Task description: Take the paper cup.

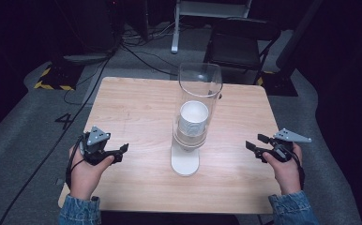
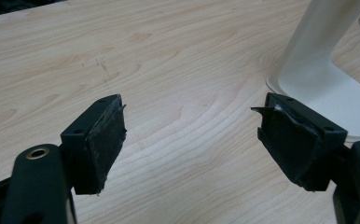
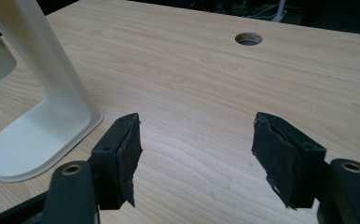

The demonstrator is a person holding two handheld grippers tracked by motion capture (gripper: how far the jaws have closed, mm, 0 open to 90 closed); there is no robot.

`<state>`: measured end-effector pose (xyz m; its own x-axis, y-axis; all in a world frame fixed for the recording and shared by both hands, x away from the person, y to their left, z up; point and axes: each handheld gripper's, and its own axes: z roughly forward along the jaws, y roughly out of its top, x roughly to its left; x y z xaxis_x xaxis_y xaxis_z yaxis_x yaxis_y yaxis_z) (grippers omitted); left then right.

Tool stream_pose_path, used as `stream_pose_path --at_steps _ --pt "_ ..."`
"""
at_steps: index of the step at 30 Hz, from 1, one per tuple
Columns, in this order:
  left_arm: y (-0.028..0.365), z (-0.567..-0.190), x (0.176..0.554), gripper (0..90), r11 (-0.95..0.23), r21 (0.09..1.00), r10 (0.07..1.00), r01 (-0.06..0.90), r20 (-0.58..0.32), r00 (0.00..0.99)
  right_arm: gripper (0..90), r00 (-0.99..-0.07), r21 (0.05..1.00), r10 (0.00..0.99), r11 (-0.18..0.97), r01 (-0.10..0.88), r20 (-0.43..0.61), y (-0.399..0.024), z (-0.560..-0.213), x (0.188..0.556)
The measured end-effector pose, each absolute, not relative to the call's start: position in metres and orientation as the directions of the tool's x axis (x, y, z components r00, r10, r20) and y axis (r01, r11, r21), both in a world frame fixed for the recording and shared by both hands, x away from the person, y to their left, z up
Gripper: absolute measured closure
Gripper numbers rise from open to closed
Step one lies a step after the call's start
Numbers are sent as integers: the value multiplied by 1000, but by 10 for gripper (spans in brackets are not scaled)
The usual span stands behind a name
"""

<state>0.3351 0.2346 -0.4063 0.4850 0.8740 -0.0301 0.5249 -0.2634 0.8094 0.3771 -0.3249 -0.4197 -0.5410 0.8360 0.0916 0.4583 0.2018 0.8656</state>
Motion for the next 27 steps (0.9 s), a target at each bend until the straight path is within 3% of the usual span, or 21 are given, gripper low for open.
stream_pose_path --at_steps 16,27 --pt "233 -405 335 222 -283 800 866 529 -23 499 321 -545 867 833 204 454 89 -323 -421 376" --pt "231 -404 332 225 -285 798 861 531 -30 507 308 -626 862 775 255 438 89 -290 -415 379"
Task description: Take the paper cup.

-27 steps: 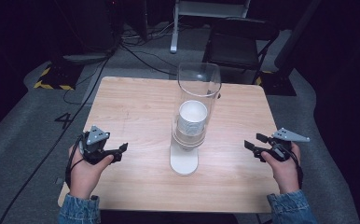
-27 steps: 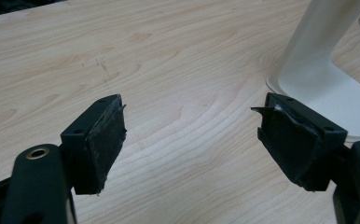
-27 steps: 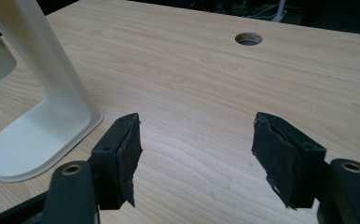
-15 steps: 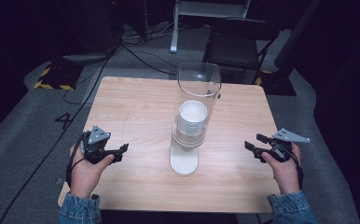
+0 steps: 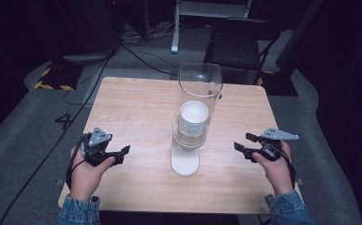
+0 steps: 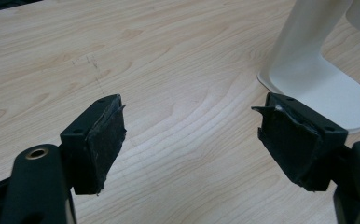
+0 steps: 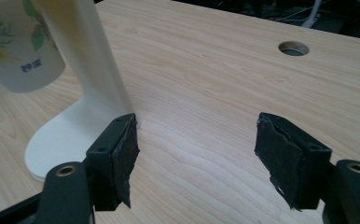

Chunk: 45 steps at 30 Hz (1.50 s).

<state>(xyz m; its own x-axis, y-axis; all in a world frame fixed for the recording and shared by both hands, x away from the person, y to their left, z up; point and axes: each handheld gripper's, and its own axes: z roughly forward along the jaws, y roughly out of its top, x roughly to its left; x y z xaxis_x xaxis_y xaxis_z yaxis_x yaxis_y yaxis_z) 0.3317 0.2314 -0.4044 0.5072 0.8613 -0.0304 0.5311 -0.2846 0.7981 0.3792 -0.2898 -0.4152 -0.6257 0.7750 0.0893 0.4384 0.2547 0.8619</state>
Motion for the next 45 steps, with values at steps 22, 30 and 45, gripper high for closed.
stream_pose_path --at_steps 22,30,45 --pt "230 -406 331 226 -281 797 855 535 -45 516 301 -741 868 659 285 406 130 -231 -413 381" --pt "229 -407 332 226 -280 795 853 538 -51 520 283 -782 879 605 278 387 153 -211 -415 379" --pt "230 -408 332 225 -285 791 850 542 -54 525 208 -826 905 549 277 323 126 -172 -420 378"
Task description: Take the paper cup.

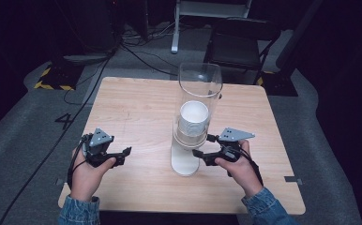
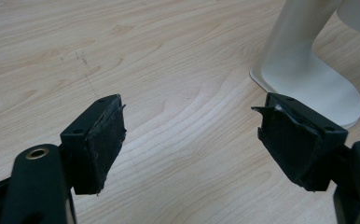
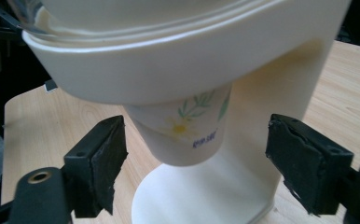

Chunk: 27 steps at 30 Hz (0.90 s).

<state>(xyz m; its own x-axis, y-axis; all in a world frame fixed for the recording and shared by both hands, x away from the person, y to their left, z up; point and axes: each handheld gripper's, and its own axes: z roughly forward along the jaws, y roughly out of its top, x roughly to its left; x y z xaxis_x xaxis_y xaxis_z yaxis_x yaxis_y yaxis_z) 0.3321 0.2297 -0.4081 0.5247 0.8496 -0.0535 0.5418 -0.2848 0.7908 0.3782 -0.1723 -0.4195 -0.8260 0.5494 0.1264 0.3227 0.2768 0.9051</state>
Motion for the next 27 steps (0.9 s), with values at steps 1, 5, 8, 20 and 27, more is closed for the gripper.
stream_pose_path --at_steps 1,5,8,20,27 --pt "230 -408 332 225 -285 791 849 542 -54 525 207 -826 906 549 276 322 126 -169 -420 378" --pt "230 -408 332 225 -282 792 849 542 -57 525 205 -828 908 546 275 317 124 -161 -424 380" --pt "230 -408 332 224 -278 793 850 542 -60 523 205 -829 910 547 278 309 115 -154 -426 380" --pt "229 -408 331 222 -284 792 844 541 -61 533 255 -816 920 572 275 281 78 -137 -439 381" --pt "229 -409 332 222 -288 790 843 542 -60 535 326 -810 923 582 267 276 74 -136 -442 382"
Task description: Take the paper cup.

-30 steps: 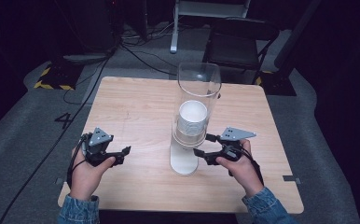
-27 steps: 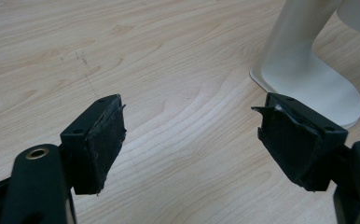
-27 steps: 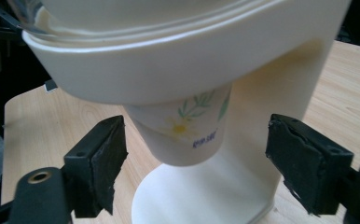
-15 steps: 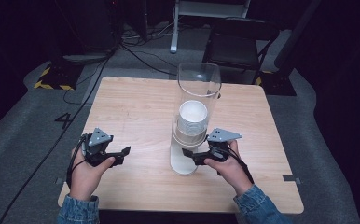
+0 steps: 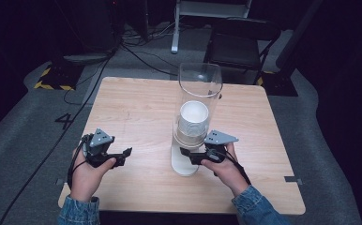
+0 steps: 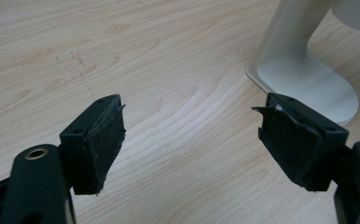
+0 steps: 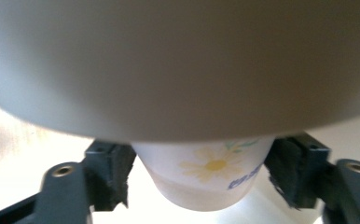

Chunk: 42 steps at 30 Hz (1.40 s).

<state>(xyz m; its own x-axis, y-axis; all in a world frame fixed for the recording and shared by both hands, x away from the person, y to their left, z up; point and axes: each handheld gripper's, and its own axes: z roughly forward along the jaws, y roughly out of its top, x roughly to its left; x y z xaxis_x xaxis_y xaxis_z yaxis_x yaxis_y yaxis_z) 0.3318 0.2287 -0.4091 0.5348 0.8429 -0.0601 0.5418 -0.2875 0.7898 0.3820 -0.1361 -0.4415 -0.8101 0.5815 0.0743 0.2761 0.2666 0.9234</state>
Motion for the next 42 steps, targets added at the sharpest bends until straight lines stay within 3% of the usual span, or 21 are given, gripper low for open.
stream_pose_path --at_steps 42 --pt "236 -406 326 225 -283 790 845 544 -62 530 347 -808 908 589 339 247 0 -141 -438 381"
